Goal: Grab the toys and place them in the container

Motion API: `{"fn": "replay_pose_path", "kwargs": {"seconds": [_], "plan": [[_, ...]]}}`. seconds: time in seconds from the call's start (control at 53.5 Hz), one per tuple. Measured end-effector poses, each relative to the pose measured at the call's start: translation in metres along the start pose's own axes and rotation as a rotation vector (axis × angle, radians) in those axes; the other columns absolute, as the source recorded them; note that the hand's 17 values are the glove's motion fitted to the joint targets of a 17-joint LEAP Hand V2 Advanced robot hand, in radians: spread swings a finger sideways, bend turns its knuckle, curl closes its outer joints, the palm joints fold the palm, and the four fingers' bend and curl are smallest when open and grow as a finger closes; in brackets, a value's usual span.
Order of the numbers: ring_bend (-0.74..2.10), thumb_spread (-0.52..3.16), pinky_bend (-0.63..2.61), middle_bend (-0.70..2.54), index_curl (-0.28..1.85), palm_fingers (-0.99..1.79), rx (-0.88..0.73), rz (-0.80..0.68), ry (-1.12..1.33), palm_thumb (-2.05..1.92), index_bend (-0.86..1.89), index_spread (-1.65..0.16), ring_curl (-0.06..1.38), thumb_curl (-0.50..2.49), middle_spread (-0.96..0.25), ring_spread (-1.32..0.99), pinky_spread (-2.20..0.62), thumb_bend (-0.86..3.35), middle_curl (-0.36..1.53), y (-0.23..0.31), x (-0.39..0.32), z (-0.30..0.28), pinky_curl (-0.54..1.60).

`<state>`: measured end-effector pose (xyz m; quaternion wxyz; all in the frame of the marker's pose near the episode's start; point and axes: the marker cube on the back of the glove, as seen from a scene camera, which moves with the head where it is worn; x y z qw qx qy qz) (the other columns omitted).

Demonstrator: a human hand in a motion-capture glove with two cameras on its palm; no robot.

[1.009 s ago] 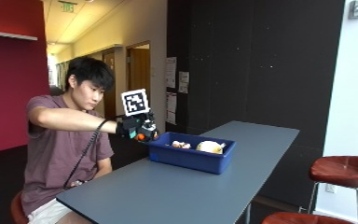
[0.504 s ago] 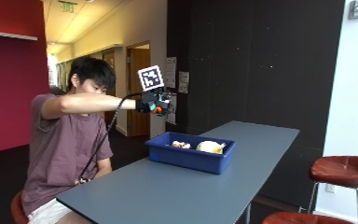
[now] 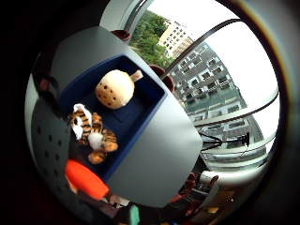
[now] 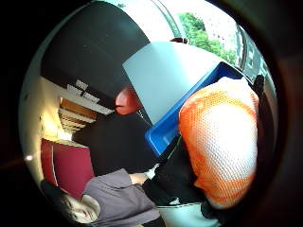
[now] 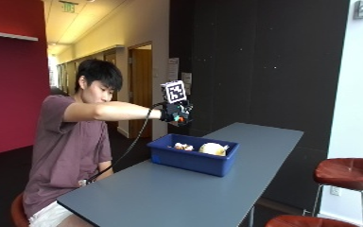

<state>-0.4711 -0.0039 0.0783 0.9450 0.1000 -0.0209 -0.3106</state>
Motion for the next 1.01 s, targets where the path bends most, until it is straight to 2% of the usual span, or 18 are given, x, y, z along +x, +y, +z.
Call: {"fn": "replay_pose_path", "kwargs": {"seconds": [0.093,0.187,0.262,0.355,0.374,0.392,0.411,0.43,0.448,0.467,0.486,0.504,0.523,0.691,0.766,0.841,0.953,1.009], "plan": [[1.55,1.10,1.17,1.28,1.00,1.06,-0.012,-0.124,-0.046,0.20,0.75,-0.20,0.66,0.63,-0.17,-0.31,-0.41,-0.01,0.83,-0.004,-0.011,0.007,0.66],[1.54,1.11,1.17,1.26,1.02,1.04,-0.027,-0.108,-0.051,0.19,0.71,-0.20,0.66,0.62,-0.17,-0.31,-0.41,-0.02,0.82,-0.010,-0.013,0.015,0.66],[1.53,1.11,1.18,1.21,1.02,0.98,-0.045,0.006,-0.004,0.19,0.65,-0.20,0.65,0.62,-0.19,-0.30,-0.40,-0.02,0.81,-0.016,-0.003,0.023,0.66],[1.51,1.15,1.19,1.14,1.02,0.85,-0.089,-0.112,-0.098,0.14,0.56,-0.19,0.65,0.60,-0.20,-0.29,-0.38,-0.03,0.80,-0.015,-0.016,0.026,0.66],[1.58,1.16,1.26,0.69,1.01,0.43,-0.105,-0.120,-0.100,0.05,0.55,-0.19,0.66,0.57,-0.21,-0.29,-0.37,-0.07,0.68,-0.014,-0.014,0.027,0.67],[1.56,1.18,1.28,0.66,1.02,0.32,-0.118,-0.125,-0.099,0.03,0.52,-0.18,0.67,0.55,-0.20,-0.28,-0.36,-0.07,0.70,-0.013,-0.012,0.029,0.70],[1.47,1.19,1.20,0.95,0.99,0.35,-0.128,-0.127,-0.097,0.01,0.39,-0.18,0.65,0.54,-0.21,-0.27,-0.34,-0.06,0.77,-0.013,-0.012,0.030,0.68],[1.53,1.18,1.22,1.05,1.03,0.77,-0.136,-0.126,-0.097,0.06,0.52,-0.18,0.67,0.56,-0.22,-0.28,-0.35,-0.02,0.78,-0.013,-0.014,0.031,0.68],[1.36,1.19,1.15,0.82,0.88,0.09,-0.145,-0.125,-0.098,-0.02,0.23,-0.18,0.57,0.52,-0.20,-0.27,-0.30,-0.07,0.68,-0.013,-0.015,0.032,0.60],[1.37,1.20,1.17,0.80,0.94,-0.02,-0.153,-0.124,-0.099,-0.03,0.25,-0.17,0.62,0.51,-0.19,-0.26,-0.28,-0.06,0.70,-0.013,-0.016,0.033,0.66],[1.41,1.20,1.19,0.86,0.95,0.13,-0.160,-0.123,-0.096,-0.03,0.26,-0.17,0.64,0.50,-0.20,-0.26,-0.28,-0.05,0.72,-0.012,-0.015,0.034,0.67],[1.19,1.18,1.16,0.66,0.88,-0.34,-0.165,-0.123,-0.091,-0.07,0.20,-0.18,0.56,0.49,-0.17,-0.22,-0.22,-0.08,0.63,-0.012,-0.013,0.035,0.64],[1.07,1.17,1.16,0.56,0.85,-0.49,-0.167,-0.123,-0.087,-0.09,0.18,-0.18,0.53,0.47,-0.15,-0.19,-0.19,-0.09,0.61,-0.011,-0.011,0.035,0.63],[0.65,1.12,1.02,0.25,0.64,-0.36,-0.133,0.022,-0.021,-0.13,0.08,-0.19,0.34,0.38,-0.07,-0.07,-0.03,-0.10,0.47,-0.011,0.010,0.036,0.50],[0.58,1.11,0.96,0.18,0.57,-0.31,-0.135,-0.082,-0.090,-0.12,0.07,-0.19,0.31,0.35,-0.05,-0.04,0.00,-0.09,0.45,-0.004,0.013,0.032,0.47],[0.53,1.11,0.91,0.15,0.52,-0.27,-0.144,-0.064,-0.118,-0.12,0.07,-0.20,0.30,0.32,-0.04,-0.03,0.02,-0.09,0.42,-0.001,0.015,0.030,0.44],[0.50,1.11,0.86,0.14,0.46,-0.22,-0.136,0.194,0.129,-0.13,0.09,-0.20,0.29,0.29,-0.04,-0.02,0.03,-0.09,0.39,-0.003,0.042,0.033,0.42],[0.48,1.12,0.84,0.14,0.43,-0.20,-0.130,0.155,0.087,-0.12,0.10,-0.20,0.28,0.27,-0.03,-0.02,0.04,-0.09,0.38,-0.001,0.040,0.030,0.41]]}}
